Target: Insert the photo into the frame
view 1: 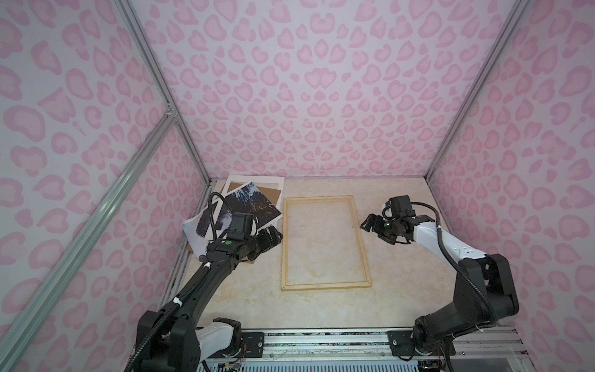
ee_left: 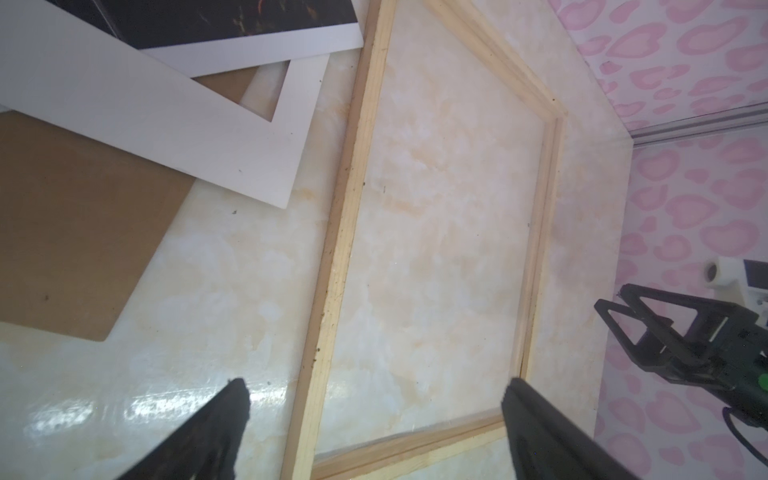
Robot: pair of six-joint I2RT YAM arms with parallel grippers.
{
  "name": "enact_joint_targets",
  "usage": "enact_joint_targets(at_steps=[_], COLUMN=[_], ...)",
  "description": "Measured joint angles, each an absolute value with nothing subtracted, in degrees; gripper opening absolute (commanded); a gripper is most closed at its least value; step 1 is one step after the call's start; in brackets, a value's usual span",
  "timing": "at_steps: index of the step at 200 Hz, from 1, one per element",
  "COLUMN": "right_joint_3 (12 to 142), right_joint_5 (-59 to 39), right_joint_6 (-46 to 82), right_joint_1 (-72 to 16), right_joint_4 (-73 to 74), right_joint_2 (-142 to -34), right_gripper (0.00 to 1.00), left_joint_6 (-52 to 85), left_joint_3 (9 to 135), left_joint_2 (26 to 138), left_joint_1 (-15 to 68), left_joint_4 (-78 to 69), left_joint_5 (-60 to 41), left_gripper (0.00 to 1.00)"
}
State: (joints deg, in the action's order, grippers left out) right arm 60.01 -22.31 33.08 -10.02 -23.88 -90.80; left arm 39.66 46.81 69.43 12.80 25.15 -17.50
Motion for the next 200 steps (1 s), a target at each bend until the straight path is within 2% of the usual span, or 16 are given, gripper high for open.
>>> enact_joint_targets(at_steps=[28,72,98,115,132,168,200], right_joint_3=[65.9,78.6,82.5,84.1,86.1,89.3,98.7], right_joint_5=[-20.9,-19.1,-19.1,-19.2,-19.5,-19.8,-19.9], right_joint_6=[30.5,29.1,29.1,29.2,29.2,29.5,30.1], right_joint_1=[-10.9,-11.1,-11.2,-11.3,-11.5,-11.2,-9.7], right_joint_4=[-23.8,-23.9,-24.1,-24.1,-24.8,-25.7,-27.2], right_joint_2=[-99.5,-112.1,-116.8,-119.2,-120.9,-121.6,-125.5], right_gripper=[0.86,0.72,0.7,0.64,0.65,0.8,0.82], left_joint_6=[39.1,39.0,39.0,39.2,39.4,39.5,39.9], left_joint_3=[46.4,48.2,48.2,47.8,47.5,47.5,47.6], left_joint_2=[75.0,84.0,86.7,87.7,88.8,90.2,91.5], left_joint_1=[14.6,17.7,18.3,18.5,18.8,19.7,20.0], left_joint_4=[24.7,21.8,20.5,19.1,18.6,17.0,15.4], left_joint_5=[-16.9,-16.9,-17.2,-17.4,-17.6,-18.3,-19.0], left_gripper=[0.98,0.98,0.98,0.98,0.98,0.98,0.98])
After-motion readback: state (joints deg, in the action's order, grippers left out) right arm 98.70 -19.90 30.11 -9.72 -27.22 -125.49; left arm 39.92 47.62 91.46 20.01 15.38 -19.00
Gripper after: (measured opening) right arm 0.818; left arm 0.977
